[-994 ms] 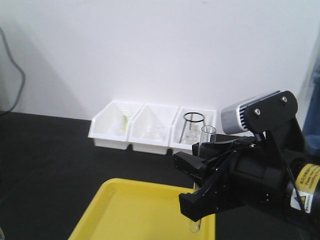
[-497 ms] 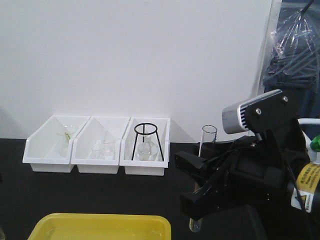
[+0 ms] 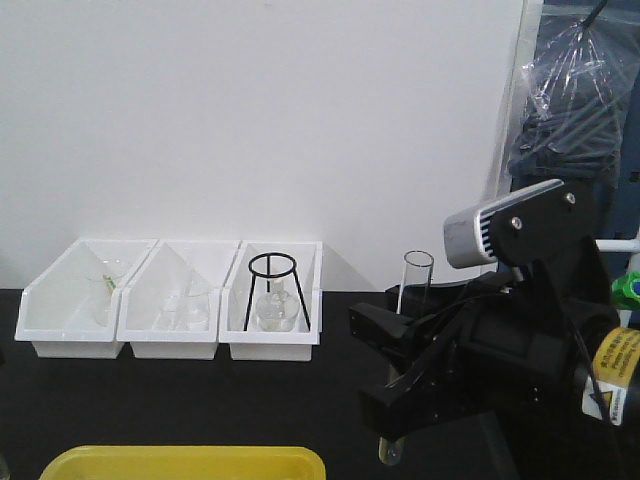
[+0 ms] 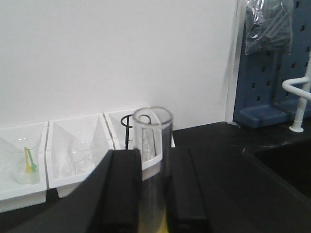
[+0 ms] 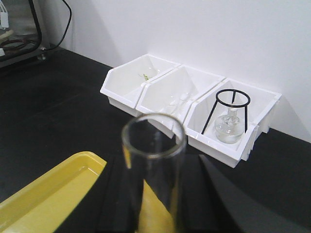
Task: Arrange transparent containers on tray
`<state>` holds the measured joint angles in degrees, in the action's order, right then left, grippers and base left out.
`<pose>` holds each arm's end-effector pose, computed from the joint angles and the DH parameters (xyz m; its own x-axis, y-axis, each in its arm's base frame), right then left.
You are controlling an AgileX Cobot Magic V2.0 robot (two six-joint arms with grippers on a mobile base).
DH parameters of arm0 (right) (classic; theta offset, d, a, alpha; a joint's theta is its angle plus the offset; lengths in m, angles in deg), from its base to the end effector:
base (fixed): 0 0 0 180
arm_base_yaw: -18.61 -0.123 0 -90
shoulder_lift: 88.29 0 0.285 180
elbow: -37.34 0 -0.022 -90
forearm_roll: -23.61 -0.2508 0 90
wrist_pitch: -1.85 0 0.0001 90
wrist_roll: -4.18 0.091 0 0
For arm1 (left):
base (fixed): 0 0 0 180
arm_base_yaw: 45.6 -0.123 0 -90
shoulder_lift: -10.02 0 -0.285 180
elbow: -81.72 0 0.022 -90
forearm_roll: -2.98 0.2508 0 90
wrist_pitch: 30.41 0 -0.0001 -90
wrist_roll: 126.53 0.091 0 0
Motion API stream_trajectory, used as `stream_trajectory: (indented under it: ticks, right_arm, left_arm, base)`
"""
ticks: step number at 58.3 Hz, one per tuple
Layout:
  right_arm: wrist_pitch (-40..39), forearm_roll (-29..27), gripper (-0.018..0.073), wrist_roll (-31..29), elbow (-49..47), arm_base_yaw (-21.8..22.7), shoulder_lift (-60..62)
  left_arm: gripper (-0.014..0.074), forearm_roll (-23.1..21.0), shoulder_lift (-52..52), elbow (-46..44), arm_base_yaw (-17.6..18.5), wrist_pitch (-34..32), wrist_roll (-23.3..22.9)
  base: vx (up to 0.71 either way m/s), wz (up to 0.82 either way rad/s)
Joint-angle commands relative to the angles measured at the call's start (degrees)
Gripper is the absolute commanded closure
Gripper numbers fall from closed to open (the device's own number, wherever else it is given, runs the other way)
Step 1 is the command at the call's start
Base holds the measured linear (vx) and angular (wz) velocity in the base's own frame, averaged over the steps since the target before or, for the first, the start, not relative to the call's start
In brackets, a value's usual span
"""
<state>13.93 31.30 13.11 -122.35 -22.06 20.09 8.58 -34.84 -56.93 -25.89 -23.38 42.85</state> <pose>0.1911 0.1609 0.3850 -0.1977 -0.1375 -0.9706 -0.6262 0.7795 0.0171 0.1299 -0.0454 0.3574 -0.0812 -0.0646 -0.9946 0.3201 0.9433 -0.0874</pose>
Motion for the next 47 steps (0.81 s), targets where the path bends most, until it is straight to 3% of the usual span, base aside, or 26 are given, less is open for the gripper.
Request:
stream_trajectory:
  ticks: [1, 35, 41, 47]
  right_arm:
    - [-4.53, 0.27, 0.055, -0.56, -2.12, 0.03, 1.19]
    - [-5.1, 0.27, 0.055, -0.56, -2.12, 0.03, 1.19]
    - [-5.54, 0.27, 0.055, -0.56, -2.12, 0.03, 1.19]
    - [-5.38, -1.67, 0.055, 1.89, -2.12, 0.09, -0.5]
  left_arm:
    - [0.0548, -0.12, 0.29, -2.25, 0.21, -4.81, -0.1]
    - [0.0548, -0.12, 0.29, -2.25, 0.21, -4.7, -0.1]
    - [0.0548, -0.07, 0.22, -2.25, 0.14, -1.82, -0.12]
    - [0.0547, -0.12, -1.4, -2.25, 0.14, 6.02, -0.61]
  base:
    - [0.0, 0.0]
    - [0.0, 0.0]
    - [0.0, 0.0]
    - [0.0, 0.0]
